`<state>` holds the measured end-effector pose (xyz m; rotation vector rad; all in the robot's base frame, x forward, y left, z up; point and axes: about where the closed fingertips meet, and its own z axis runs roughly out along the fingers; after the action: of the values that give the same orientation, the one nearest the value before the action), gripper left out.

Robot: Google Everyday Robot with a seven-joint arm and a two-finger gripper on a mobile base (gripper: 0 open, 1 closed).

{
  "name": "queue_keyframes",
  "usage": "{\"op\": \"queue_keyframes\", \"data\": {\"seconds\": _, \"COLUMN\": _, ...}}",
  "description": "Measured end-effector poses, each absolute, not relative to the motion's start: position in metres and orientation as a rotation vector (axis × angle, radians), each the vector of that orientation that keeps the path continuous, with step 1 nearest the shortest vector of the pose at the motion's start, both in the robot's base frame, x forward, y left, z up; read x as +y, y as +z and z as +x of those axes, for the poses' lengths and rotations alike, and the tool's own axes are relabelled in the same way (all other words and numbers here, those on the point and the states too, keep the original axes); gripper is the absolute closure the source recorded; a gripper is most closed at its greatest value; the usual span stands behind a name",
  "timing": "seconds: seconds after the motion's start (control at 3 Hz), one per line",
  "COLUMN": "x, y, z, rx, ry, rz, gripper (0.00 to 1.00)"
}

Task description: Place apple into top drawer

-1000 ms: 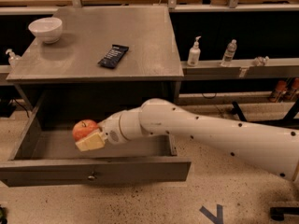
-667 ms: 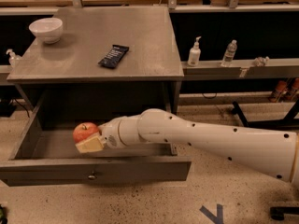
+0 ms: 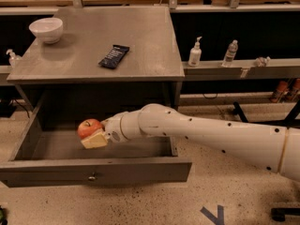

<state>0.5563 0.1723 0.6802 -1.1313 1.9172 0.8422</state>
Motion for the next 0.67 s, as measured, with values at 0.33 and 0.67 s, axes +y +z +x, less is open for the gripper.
{"op": "queue_keyframes", "data": {"seconds": 0.33, "x": 0.158, "y": 0.660, "z": 0.592, "rx": 1.881, "ry": 0.809, "rz": -1.220, "gripper": 1.00}}
{"op": "queue_keyframes", "data": {"seconds": 0.67, "x": 0.147, "y": 0.636, "z": 0.617, "rx": 1.853, "ry": 0.765, "rz": -1.357, "gripper": 0.98}}
